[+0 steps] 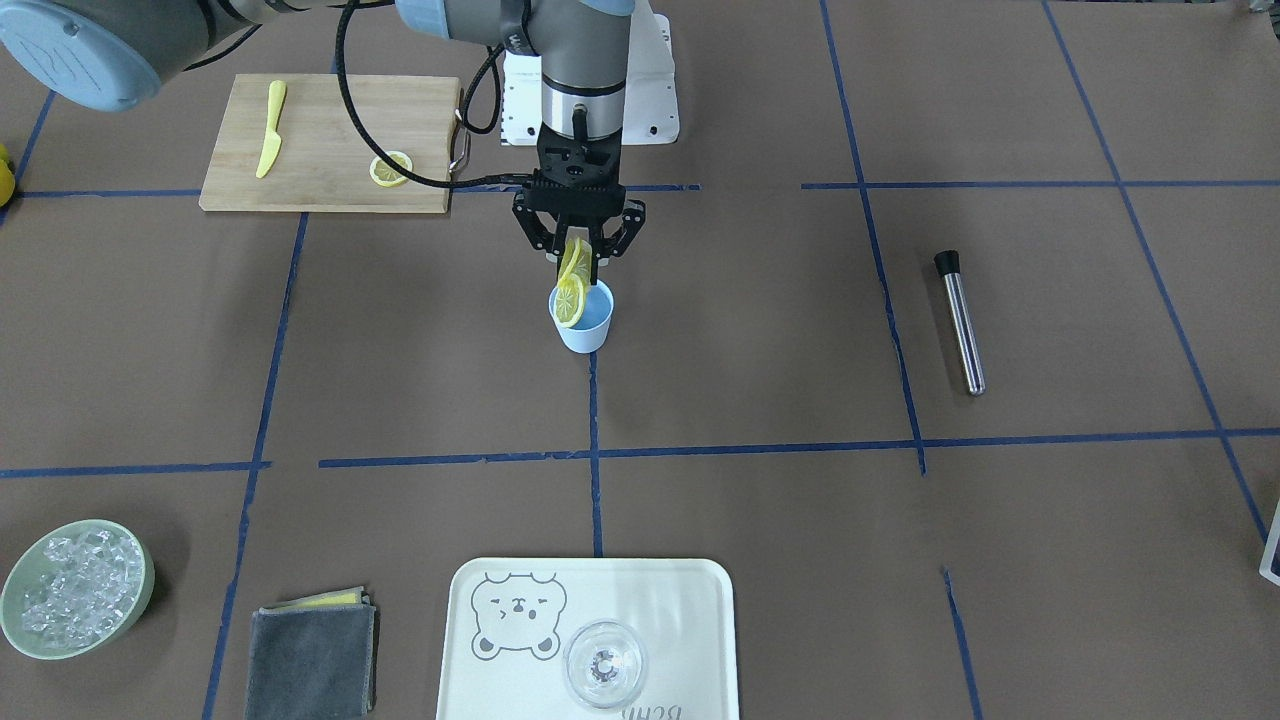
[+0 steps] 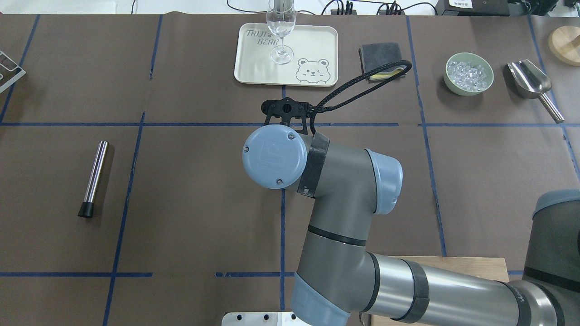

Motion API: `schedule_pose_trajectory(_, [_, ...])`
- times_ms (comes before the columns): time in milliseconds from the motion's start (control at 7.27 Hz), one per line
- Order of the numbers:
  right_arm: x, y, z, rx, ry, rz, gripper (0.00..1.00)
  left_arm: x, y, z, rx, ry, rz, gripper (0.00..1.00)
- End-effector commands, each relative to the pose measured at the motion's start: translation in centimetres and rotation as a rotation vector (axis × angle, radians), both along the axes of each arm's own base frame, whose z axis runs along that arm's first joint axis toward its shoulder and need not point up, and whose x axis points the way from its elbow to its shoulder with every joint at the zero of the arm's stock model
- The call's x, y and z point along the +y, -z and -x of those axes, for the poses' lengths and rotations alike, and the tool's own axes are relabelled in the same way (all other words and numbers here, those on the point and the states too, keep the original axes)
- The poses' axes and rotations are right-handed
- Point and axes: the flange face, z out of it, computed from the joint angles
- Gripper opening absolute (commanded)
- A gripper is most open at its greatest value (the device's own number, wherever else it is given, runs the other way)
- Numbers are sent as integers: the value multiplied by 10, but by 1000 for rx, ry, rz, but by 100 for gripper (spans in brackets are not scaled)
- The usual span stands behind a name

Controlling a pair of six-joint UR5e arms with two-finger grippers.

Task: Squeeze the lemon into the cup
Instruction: 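Lower the right gripper and release the lemon slices into the blue cup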

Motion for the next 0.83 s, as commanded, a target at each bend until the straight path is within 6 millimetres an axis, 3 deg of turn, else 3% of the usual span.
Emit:
schedule_pose_trajectory(0, [-10, -23, 24, 5, 1, 1, 40, 0, 0, 0, 0, 0, 0, 100])
schedule_pose_trajectory(688, [4, -17, 28, -14, 17, 11, 41, 0, -1, 0, 1, 0, 2, 100])
